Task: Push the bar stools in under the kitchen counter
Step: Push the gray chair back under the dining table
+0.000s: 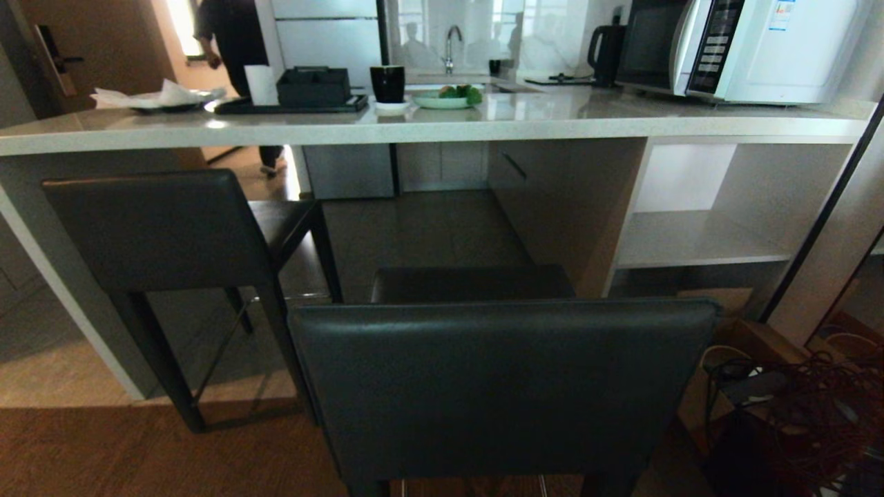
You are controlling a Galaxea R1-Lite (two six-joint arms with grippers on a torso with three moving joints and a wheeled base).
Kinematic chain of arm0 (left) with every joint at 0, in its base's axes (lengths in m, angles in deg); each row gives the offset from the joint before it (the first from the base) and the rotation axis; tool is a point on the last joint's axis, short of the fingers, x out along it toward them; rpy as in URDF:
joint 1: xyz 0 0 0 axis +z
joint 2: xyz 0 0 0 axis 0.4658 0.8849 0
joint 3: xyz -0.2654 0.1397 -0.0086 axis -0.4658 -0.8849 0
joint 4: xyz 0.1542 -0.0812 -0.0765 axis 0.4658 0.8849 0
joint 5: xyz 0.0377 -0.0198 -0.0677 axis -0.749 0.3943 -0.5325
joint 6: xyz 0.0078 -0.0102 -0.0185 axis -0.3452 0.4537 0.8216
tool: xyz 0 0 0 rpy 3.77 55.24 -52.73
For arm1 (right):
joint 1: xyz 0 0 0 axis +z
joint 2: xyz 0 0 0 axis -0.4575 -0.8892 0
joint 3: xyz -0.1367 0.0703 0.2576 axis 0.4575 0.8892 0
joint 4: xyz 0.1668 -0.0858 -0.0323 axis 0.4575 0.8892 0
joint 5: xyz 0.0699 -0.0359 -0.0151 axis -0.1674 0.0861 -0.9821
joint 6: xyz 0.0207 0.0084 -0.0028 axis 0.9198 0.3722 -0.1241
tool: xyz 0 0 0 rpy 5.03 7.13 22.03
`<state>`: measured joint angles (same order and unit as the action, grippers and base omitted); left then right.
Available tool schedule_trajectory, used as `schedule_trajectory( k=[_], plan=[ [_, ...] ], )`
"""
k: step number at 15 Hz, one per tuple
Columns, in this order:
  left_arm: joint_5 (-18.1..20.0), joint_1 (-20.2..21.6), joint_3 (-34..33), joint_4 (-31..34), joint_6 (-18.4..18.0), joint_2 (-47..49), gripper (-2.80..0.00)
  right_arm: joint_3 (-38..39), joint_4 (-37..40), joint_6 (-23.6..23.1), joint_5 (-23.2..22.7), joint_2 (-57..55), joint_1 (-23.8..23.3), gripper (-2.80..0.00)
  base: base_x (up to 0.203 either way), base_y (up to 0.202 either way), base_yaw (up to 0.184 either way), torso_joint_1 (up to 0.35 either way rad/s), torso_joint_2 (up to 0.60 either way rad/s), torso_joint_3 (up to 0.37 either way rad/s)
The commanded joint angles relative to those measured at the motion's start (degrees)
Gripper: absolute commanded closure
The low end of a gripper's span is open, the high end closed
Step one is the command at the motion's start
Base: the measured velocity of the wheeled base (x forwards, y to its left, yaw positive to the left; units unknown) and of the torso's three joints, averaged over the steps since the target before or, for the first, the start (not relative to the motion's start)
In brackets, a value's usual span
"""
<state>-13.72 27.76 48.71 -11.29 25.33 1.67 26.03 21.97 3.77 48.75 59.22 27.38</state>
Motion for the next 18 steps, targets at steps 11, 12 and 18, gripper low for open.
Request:
schedule_trajectory(
  k=[11,12,18],
  plan=[
    [4.53,-0.23,15.38,4.38,1.92,13.82,0.0,-11.18,5.01,-2.0,0.35,-5.86,0.08,0.0,0.0,0.0,0.0,0.0,0.0,0.0],
    [7.51,-0.23,16.77,4.48,2.06,17.43,0.0,-14.94,6.44,-0.81,-0.04,-10.78,0.11,0.0,0.0,0.0,0.0,0.0,0.0,0.0],
    [14.48,-1.05,17.26,-11.34,3.4,44.61,0.0,-23.71,8.37,1.86,-5.45,-35.84,0.21,0.0,0.0,0.0,0.0,0.0,0.0,0.0]
  ],
)
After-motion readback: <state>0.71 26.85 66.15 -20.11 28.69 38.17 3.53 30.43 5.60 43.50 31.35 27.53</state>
